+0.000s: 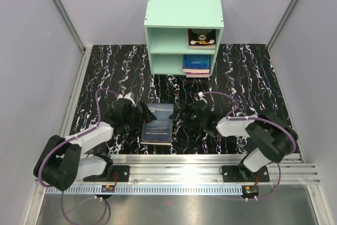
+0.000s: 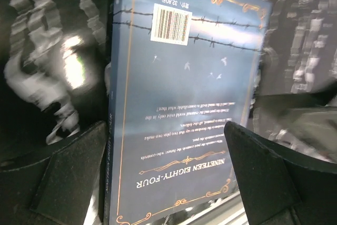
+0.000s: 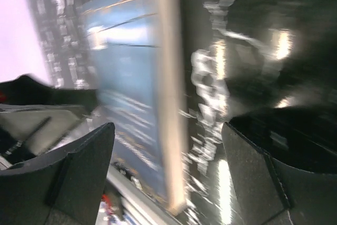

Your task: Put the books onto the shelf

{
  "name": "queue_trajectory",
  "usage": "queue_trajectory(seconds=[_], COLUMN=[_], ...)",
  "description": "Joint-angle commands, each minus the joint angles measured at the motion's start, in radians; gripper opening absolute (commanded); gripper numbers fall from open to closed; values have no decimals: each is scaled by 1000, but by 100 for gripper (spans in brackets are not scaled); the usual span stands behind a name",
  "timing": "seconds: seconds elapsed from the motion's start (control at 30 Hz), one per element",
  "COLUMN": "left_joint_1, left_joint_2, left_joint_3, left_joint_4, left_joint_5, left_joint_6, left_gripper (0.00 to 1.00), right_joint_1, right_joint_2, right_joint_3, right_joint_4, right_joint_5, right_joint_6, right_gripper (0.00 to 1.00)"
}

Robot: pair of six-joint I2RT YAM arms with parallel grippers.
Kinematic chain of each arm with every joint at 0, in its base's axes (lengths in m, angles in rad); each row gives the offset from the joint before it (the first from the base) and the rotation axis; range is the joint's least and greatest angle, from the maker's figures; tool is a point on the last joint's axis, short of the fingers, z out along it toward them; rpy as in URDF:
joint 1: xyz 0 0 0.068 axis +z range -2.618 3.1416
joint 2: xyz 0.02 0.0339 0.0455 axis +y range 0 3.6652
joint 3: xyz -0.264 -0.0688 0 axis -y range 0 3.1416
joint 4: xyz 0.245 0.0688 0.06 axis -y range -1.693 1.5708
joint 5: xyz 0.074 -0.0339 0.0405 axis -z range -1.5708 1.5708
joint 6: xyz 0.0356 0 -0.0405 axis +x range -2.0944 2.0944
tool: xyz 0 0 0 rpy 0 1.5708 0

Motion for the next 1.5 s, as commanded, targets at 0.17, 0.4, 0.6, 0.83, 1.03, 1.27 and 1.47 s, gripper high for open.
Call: queue_trajectory(seconds=[0.17,0.4,0.6,0.83,1.03,1.27,1.47], left_joint_1=[-17,-54,-57,-55,-60,-143,-250], left_joint_2=[120,206,143,-99,-227,-394,-319], left_joint_3=[-56,-72,-53,11,-25,-58,0], left_joint_4=[74,203,154,-6,186,273,333], left_joint_5=[139,205,181,121,255,135,84], left_joint_6=[1,-37,-26,-23,-151,-310,-362], left_gripper=[99,99,99,99,99,99,99], right_joint_1=[77,100,100,95,11,-118,-174], right_joint_2=[354,389,161,-259,-442,-502,-479], right_joint_3=[34,20,29,92,175,149,146], right_joint_4=[449,560,301,-197,-347,-302,-173], right_joint_5=[-147,-156,-103,98,108,39,-96], right_joint_6=[185,213,115,-39,-106,-36,48], right_gripper=[85,41,0,0,0,0,0])
